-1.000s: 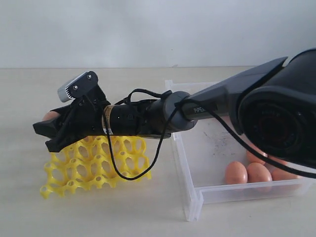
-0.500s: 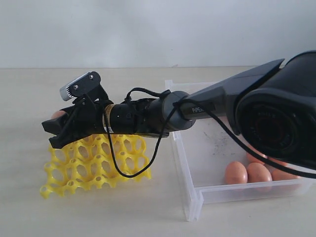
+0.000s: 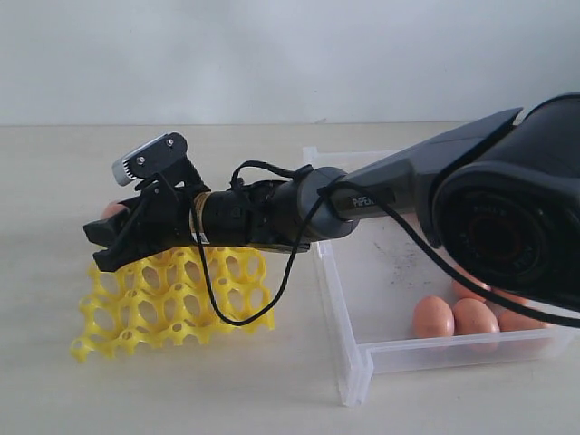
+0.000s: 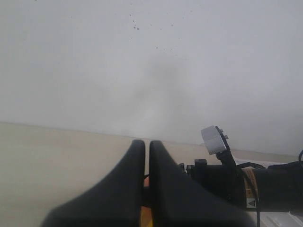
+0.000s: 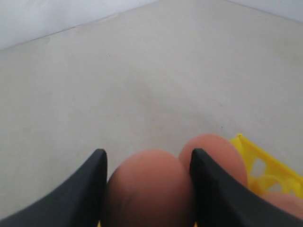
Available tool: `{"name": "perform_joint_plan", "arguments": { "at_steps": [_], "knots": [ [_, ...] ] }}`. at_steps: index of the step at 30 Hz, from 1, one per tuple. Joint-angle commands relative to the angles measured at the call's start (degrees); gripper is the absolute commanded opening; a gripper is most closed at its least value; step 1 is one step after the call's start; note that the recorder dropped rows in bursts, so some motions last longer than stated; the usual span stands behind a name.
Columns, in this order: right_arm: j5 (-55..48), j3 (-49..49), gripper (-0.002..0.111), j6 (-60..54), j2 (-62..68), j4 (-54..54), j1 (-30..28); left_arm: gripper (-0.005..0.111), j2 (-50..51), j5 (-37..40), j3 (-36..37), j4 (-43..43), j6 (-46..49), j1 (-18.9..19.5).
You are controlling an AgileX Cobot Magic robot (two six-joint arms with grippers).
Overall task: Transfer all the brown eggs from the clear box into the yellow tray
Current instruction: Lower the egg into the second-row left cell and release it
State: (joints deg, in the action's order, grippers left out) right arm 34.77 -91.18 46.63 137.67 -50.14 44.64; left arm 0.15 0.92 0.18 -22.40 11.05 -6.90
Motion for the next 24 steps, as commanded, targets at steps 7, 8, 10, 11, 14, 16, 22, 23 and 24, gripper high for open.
{"name": "perform_joint_plan", "arguments": {
  "at_steps": [7,8,10,11,14,16,22,23,24],
  "knots": [
    [-0.76,-0.28,0.048,0.58,0.1,0.15,-0.1,0.004,-0.15,-0.92,-0.18,-0.51,-0.42,-0.33],
    [-0.76,-0.28,0.048,0.58,0.1,0.15,-0.1,0.004,-0.15,-0.92,-0.18,-0.51,-0.42,-0.33],
    [-0.76,-0.28,0.048,0.58,0.1,0.15,-0.1,0.004,-0.15,-0.92,-0.18,-0.51,-0.42,-0.33],
    [-0.76,-0.28,0.047,0.66,0.1,0.15,-0.1,0.004,-0.15,-0.92,-0.18,-0.51,-0.42,-0.33],
    [-0.86,-0.28,0.047,2.2,-1.34,-0.39,-0.1,0.004,-0.15,-0.92,-0.18,-0.51,-0.42,-0.33],
    [-1.94,-0.28,0.047,4.63,-3.0,-2.86,-0.1,0.004,-0.15,-0.92,-0.18,-0.51,-0.42,-0.33],
    [-18.73,-0.18,0.03,40.29,-16.06,-43.33,-0.1,0.004,-0.15,-0.92,-0.18,-0.51,-0.42,-0.33],
    [-19.42,0.32,0.009,50.49,-19.06,-49.81,-0.1,0.004,-0.15,-0.92,-0.18,-0.51,-0.42,-0.33],
    [-19.34,1.08,0.0,50.74,-20.36,-49.81,-0.37,0.004,-0.15,-0.92,-0.18,-0.51,-0.42,-0.33]
  ]
}}
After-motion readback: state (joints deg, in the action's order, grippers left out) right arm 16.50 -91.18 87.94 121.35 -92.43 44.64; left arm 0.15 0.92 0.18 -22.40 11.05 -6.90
